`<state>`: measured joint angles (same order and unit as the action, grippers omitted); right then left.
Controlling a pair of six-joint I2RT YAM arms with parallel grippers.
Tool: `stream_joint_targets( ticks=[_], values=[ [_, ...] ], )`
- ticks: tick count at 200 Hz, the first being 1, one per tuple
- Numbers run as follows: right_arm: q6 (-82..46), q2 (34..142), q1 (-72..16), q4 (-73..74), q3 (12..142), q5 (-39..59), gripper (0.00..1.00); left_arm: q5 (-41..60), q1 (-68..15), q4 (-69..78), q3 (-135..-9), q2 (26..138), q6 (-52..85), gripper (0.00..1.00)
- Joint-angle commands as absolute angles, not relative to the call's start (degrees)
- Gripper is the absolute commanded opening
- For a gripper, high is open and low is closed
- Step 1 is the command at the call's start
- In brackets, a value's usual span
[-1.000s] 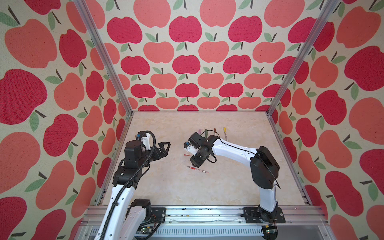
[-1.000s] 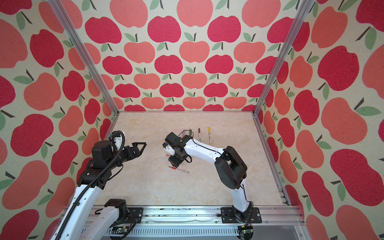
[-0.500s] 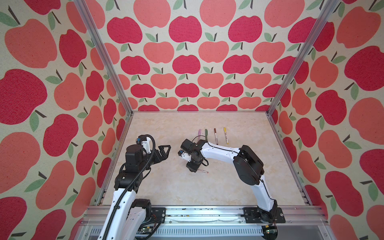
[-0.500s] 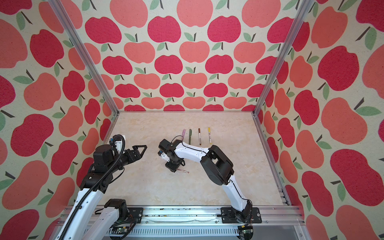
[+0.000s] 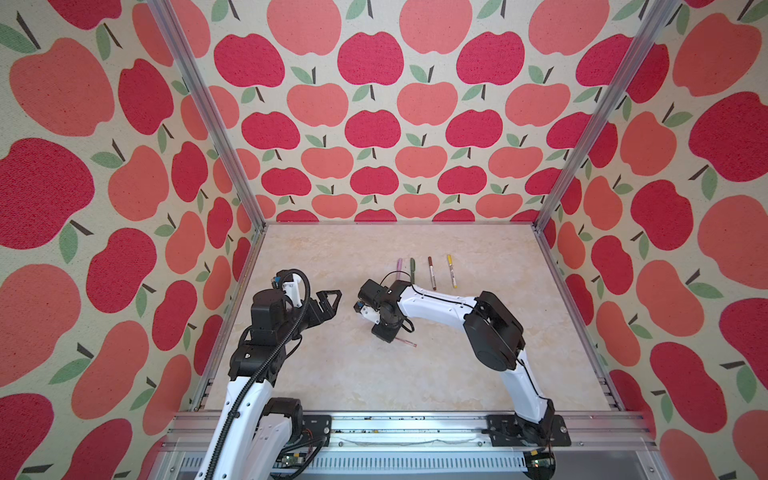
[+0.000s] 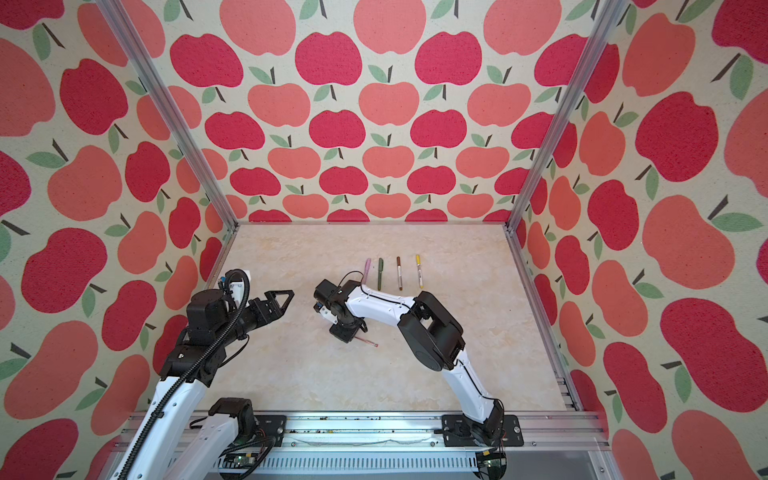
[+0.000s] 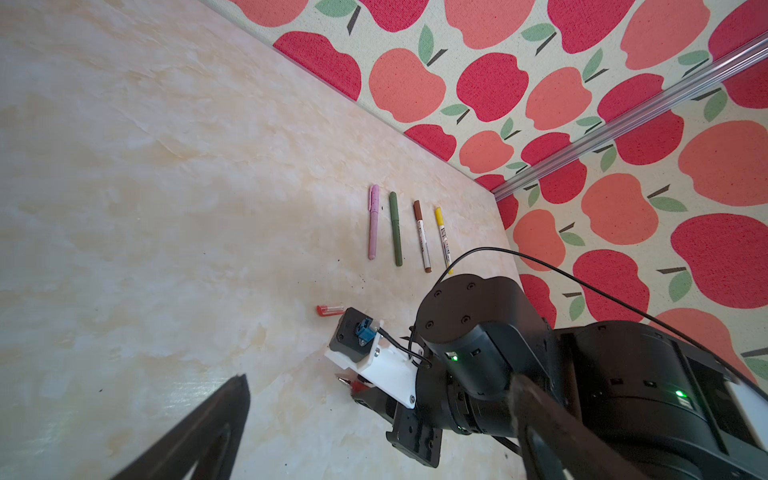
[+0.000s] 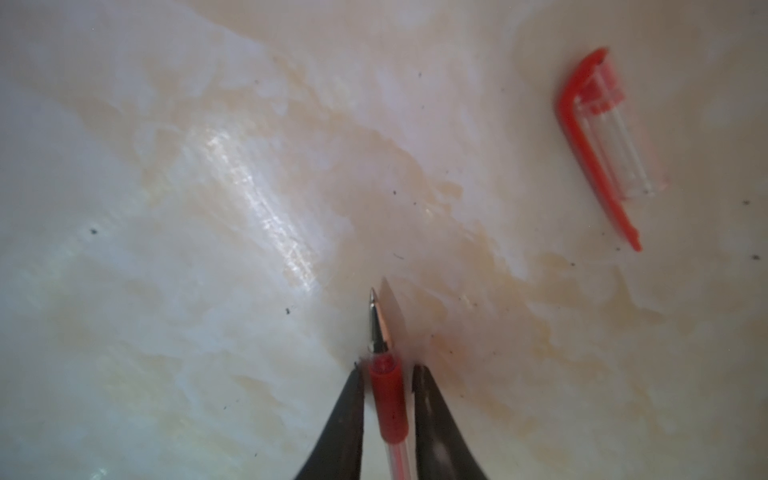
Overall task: Insert the pens into the pen caps
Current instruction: 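Reach left gripper to the red gel pen and grasp it while right gripper withdraws, then lift the red gel pen upright with left gripper toward the right gripper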
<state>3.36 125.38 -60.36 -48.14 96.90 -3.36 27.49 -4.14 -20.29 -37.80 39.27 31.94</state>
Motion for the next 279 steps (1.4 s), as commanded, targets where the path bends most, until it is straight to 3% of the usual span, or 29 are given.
stream_joint_targets(
  ticks=[1, 39, 81, 172, 236, 279],
  values=[
    [2.3, 127.6, -60.8, -49.2, 95.9, -1.6, 0.19, 27.5, -3.8, -18.7, -37.1, 38.9, 32.3, 0.99],
    [-1.5, 123.6, -58.8, -45.6, 94.0, 2.5, 0.14, 29.0, -3.9, -17.7, -36.6, 39.1, 32.6, 0.99],
    [-10.5, 111.8, -52.8, -35.9, 87.4, 11.4, 0.12, 34.3, -3.9, -13.7, -36.2, 39.4, 33.1, 0.99],
    [-30.5, 89.9, -42.6, -12.8, 75.3, 24.5, 0.14, 56.2, -7.7, 3.0, -32.0, 47.6, 36.7, 1.0],
    [-41.6, 87.3, -43.0, 0.8, 72.3, 31.5, 0.16, 54.4, -16.6, 13.5, -30.5, 52.0, 40.3, 0.96],
    [-42.0, 88.2, -45.4, 1.6, 73.1, 34.7, 0.16, 53.6, -18.5, 19.4, -30.1, 54.8, 42.1, 0.85]
  ],
)
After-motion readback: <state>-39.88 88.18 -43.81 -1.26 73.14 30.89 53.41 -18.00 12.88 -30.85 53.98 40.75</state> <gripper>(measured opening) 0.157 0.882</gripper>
